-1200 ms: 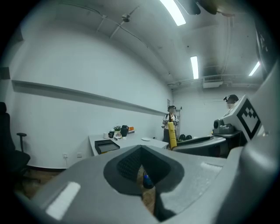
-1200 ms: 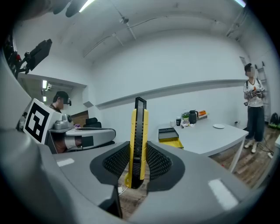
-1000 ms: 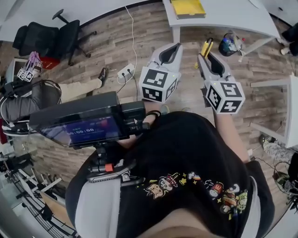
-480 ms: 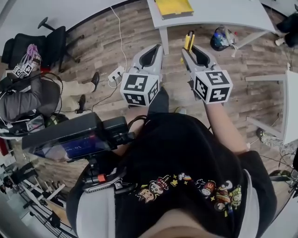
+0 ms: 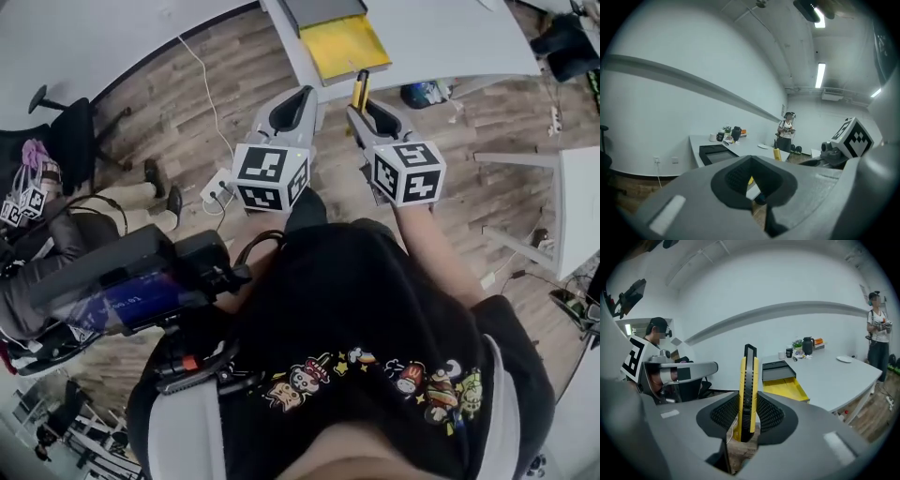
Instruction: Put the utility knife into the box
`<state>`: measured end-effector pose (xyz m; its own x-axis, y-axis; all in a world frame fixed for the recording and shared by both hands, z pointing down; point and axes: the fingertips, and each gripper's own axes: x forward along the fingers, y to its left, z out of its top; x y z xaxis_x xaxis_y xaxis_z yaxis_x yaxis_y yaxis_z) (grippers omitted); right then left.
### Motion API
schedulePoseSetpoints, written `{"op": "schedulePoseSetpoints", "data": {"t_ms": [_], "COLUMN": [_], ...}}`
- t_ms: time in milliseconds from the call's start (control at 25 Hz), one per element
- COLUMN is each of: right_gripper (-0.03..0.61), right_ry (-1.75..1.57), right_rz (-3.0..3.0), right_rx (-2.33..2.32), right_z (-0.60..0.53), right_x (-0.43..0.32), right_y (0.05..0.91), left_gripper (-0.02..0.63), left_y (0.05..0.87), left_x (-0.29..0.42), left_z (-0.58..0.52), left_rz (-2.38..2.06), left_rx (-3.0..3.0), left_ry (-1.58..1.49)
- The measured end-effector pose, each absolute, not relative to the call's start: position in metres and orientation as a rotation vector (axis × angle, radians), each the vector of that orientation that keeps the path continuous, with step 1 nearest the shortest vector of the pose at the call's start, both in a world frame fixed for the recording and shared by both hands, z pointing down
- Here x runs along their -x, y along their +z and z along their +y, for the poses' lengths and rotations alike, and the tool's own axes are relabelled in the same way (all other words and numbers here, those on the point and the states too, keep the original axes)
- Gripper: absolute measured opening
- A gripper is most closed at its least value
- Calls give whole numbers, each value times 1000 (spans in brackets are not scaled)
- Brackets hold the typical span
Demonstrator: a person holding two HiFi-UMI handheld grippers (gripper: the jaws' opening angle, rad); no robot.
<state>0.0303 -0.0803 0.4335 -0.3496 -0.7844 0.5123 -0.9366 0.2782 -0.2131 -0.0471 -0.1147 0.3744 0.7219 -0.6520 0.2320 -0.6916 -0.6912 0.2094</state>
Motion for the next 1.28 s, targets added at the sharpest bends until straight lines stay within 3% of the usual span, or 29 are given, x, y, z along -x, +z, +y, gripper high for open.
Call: {"op": "schedulePoseSetpoints", "data": {"t_ms": [720, 1280], "right_gripper": [137, 137], "right_ry": [767, 789], "right_rz": [-2133, -2022], "right_rx": [-1396, -1164], "right_z": [-253, -301], "right_x": [-63, -59], "right_y": [506, 570], "left_gripper": [0, 0], "left_y": [426, 450], "left_x": [17, 20], "left_z": [-247, -285], "left_rz": [-1072, -1115], "left_rx": [-2503, -2427], "left_ry": [290, 318]}}
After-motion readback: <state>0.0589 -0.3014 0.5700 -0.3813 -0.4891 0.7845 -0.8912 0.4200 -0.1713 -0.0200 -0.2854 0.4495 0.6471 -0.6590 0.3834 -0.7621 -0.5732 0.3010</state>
